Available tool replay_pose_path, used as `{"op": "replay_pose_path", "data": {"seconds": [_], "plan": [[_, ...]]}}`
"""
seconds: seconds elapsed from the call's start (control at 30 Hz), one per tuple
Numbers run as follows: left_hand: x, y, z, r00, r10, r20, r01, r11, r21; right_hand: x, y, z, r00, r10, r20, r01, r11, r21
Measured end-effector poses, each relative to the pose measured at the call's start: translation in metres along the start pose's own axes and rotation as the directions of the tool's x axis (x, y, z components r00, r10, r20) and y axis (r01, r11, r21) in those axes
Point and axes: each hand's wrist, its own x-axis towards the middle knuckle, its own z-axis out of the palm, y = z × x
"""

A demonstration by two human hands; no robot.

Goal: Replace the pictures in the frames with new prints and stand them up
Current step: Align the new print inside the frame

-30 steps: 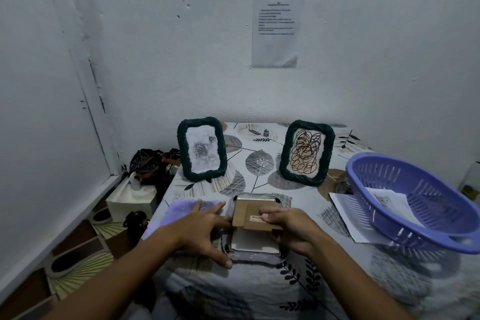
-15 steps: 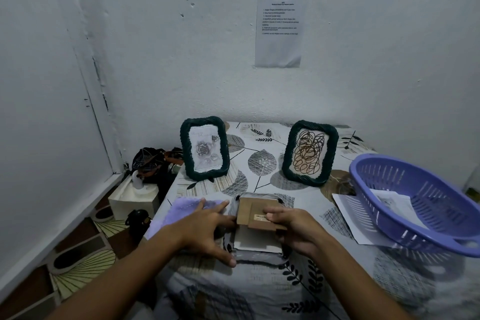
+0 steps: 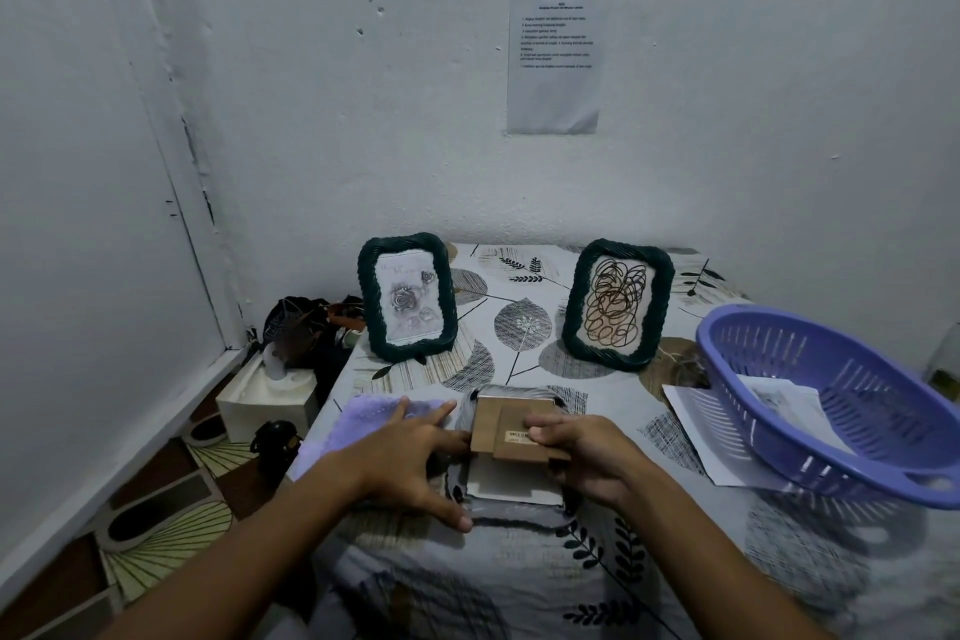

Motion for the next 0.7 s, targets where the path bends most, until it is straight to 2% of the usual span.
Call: {"op": "replay_pose_path", "data": {"seconds": [0.4,0.53,0.6,0.7], "plan": [[-0.0015,0.0023,-0.0011,1.0,0.017,-0.02,-0.018,1.0,-0.023,-0.0013,-0.0018,0.0022,1.0,0.018,-0.017,-0.019,0.999,-0.031],[-0.0031,-0.0022,-0.0034,0.99,-0.012,-0.137,-0.01,0.987,-0.159,-0.0038,-0.0039,0.0007,1.0,0.03,-0.008,-0.031,0.998,-0.055],[-0.003,-0.0048,-0.0041,0.976,-0.016,-0.216,-0.041,0.966,-0.255,-0.005,-0.0048,0.0007,0.999,0.036,-0.009,-0.037,0.998,-0.058],[-0.0001,-0.0048,-0.0014,0.965,0.004,-0.263,-0.092,0.943,-0.32,-0.0063,-0.0058,0.0018,0.999,0.043,-0.012,-0.043,0.997,-0.066]]}}
